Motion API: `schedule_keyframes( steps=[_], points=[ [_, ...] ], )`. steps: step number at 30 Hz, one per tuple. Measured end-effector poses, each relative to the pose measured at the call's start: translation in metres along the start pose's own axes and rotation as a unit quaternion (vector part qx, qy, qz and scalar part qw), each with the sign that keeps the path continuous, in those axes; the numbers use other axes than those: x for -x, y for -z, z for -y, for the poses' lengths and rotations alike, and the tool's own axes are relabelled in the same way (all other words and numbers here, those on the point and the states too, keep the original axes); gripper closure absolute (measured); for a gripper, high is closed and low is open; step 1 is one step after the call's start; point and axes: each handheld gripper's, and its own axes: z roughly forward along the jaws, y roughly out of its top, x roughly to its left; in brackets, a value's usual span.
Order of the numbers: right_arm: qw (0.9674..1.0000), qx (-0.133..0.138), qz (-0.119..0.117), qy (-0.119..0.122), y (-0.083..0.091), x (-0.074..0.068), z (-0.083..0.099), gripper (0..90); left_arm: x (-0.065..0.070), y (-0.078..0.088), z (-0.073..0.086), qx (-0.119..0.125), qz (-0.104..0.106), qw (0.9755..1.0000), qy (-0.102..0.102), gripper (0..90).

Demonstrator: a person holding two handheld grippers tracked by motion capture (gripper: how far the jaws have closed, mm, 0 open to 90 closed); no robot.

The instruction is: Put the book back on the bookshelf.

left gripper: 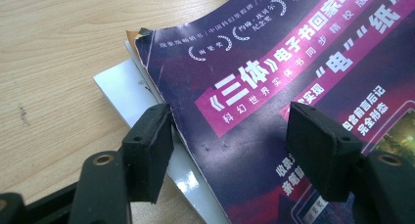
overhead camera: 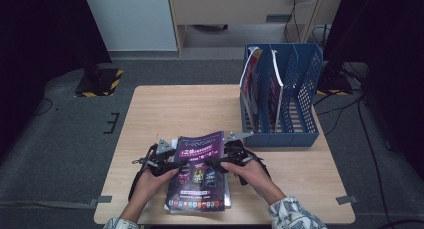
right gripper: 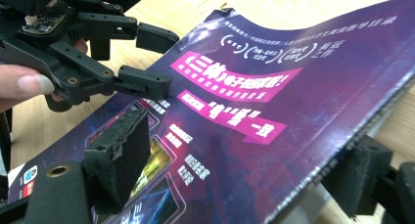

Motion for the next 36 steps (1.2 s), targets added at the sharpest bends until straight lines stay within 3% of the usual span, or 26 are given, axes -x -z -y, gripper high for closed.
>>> schedule_keyframes(
  steps=[3,4,6,8,14,23,34,36],
  points=[
    [1.0000,-0.001,-0.001,0.002,-0.002,-0.002,-0.001,21.4,0.000,0.000,0.000,0.000,0.000,1.0000,0.000,33.8],
    [1.0000,-0.002,-0.005,0.002,-0.002,-0.002,-0.001,26.2,0.000,0.000,0.000,0.000,0.000,1.0000,-0.001,33.8],
    [0.9998,-0.012,-0.018,0.003,-0.005,-0.005,0.001,25.2,0.001,0.000,0.000,0.000,0.000,1.0000,0.000,33.7],
    [0.9996,-0.014,0.006,0.025,-0.007,-0.009,0.001,27.8,0.001,0.000,0.000,0.000,0.000,1.0000,0.000,33.7],
    [0.9998,-0.014,0.000,0.013,-0.007,-0.010,0.001,32.1,0.001,0.000,0.000,0.000,0.000,1.0000,0.000,33.6],
    [0.9998,-0.012,-0.004,0.014,-0.007,-0.011,0.001,36.3,0.001,0.000,0.000,0.000,0.000,1.0000,0.000,33.5],
    [0.9998,-0.019,0.004,-0.009,-0.004,-0.009,-0.002,56.4,0.001,0.000,0.000,0.000,-0.001,1.0000,0.000,33.4],
    [0.9998,-0.020,0.007,-0.005,-0.003,-0.009,-0.003,67.1,0.001,0.000,0.000,0.000,-0.001,1.0000,0.000,33.4]
  ],
)
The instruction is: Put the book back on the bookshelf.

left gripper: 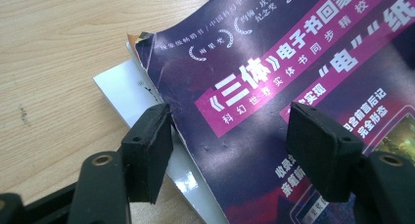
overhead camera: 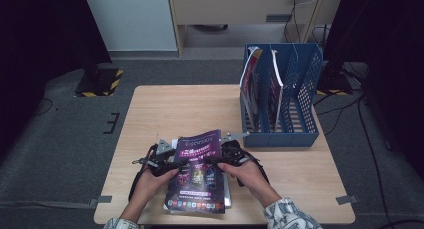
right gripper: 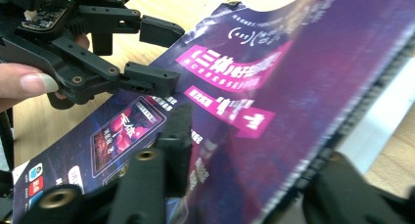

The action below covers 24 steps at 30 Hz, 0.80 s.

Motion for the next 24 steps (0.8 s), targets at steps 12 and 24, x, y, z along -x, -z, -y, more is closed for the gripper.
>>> schedule_keyframes(
  steps=[12,24],
  points=[
    [1.0000,0.005,0.007,0.002,0.0004,-0.0012,-0.0017,67.4,0.0005,-0.0001,-0.0001,0.000,-0.001,1.0000,-0.001,33.3],
    [0.9999,-0.008,-0.009,-0.005,-0.0016,0.0012,-0.0030,63.2,0.0014,-0.0009,-0.0003,0.002,-0.002,1.0000,-0.002,32.4]
  ],
)
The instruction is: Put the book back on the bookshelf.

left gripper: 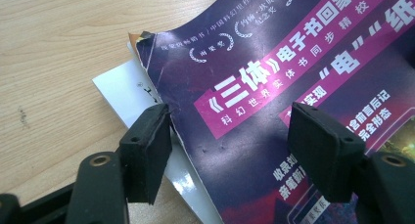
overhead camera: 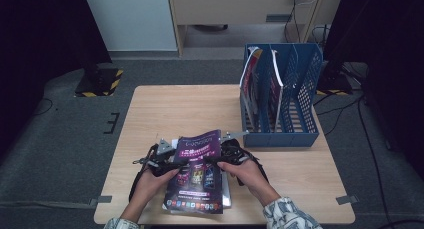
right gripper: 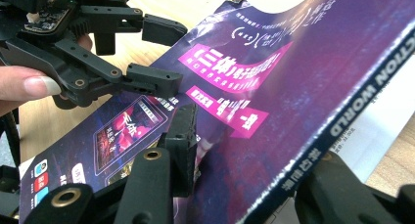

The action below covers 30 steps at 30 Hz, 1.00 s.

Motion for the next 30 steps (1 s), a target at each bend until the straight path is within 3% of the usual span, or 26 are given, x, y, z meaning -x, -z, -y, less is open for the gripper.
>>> schedule_keyframes(
  steps=[10,14,24,30],
  points=[
    [0.9999,0.002,0.011,0.001,0.000,-0.001,0.001,70.5,0.000,0.000,0.000,-0.001,-0.001,1.0000,-0.002,32.3],
    [0.9997,0.024,0.005,0.009,0.005,-0.006,-0.003,74.1,-0.001,0.002,-0.003,0.000,-0.006,1.0000,-0.007,27.4],
    [0.9949,0.086,0.012,0.050,0.024,-0.024,-0.016,79.8,-0.010,0.019,-0.008,0.047,-0.022,0.9985,0.018,23.2],
    [0.9929,0.107,0.010,0.049,0.032,-0.025,-0.021,81.6,-0.013,0.020,-0.006,0.041,-0.014,0.9989,0.018,26.1]
  ],
)
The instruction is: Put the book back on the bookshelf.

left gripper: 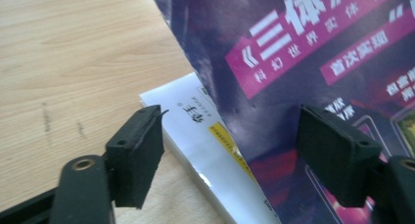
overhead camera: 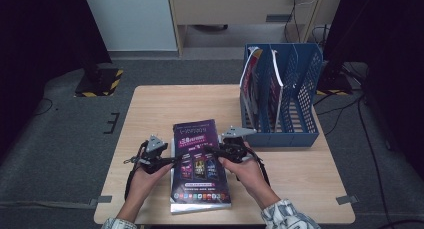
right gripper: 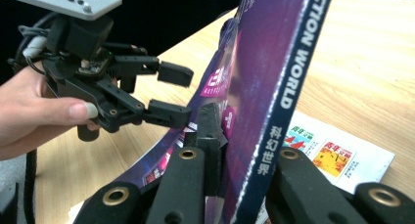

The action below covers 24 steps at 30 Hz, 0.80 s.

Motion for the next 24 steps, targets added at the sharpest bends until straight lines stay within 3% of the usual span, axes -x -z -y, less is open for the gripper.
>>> schedule_keyframes(
  steps=[6,14,20,24],
  points=[
    [1.0000,-0.005,-0.001,-0.001,-0.002,0.000,0.000,81.7,0.006,-0.006,0.000,-0.013,0.018,0.9997,-0.012,32.7],
    [0.9996,-0.027,-0.003,-0.003,-0.009,0.001,0.001,80.4,0.011,-0.016,0.004,-0.038,0.020,0.9987,-0.026,37.8],
    [0.9983,-0.052,-0.002,-0.024,-0.017,0.008,-0.001,75.5,0.012,-0.018,0.006,-0.040,0.021,0.9988,-0.019,39.2],
    [0.9971,-0.072,0.000,-0.025,-0.019,0.012,-0.004,71.2,0.012,-0.020,0.007,-0.039,0.022,0.9988,-0.020,39.0]
  ],
)
